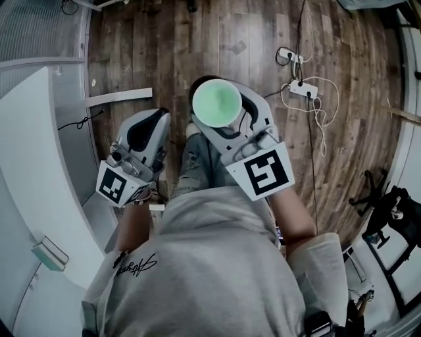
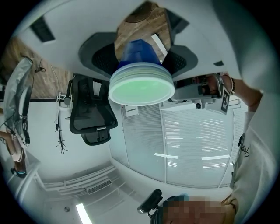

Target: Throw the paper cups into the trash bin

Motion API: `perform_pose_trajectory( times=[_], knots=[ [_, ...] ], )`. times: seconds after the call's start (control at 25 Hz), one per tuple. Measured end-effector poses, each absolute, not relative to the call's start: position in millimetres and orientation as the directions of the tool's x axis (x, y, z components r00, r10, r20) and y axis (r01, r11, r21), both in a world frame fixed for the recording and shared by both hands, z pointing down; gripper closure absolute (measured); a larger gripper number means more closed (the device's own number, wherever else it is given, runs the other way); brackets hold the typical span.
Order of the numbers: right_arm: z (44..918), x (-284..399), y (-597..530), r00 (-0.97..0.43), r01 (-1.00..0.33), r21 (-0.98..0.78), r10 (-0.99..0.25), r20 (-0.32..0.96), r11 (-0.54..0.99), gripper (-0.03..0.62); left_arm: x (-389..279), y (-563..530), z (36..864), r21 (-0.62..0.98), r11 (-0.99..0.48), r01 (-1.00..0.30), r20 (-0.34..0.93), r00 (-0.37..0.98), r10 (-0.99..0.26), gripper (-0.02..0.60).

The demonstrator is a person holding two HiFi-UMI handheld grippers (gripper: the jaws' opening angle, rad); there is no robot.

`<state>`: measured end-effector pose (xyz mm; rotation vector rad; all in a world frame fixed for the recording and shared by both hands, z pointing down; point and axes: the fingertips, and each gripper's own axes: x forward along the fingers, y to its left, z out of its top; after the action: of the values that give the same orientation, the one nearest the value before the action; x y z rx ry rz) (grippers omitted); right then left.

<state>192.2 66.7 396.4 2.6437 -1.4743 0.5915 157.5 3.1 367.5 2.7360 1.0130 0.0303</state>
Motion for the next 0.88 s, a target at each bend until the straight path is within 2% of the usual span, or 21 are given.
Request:
perform_pose_trajectory(
  times=[0.88],
  knots=[
    [514, 200, 53, 0.438, -0.805, -0.201, -0.788, 0.433, -0.558, 0.289, 181, -12, 479, 0.305, -0.737, 0.603, 0.03, 0.768, 0.64, 0.578]
  ],
)
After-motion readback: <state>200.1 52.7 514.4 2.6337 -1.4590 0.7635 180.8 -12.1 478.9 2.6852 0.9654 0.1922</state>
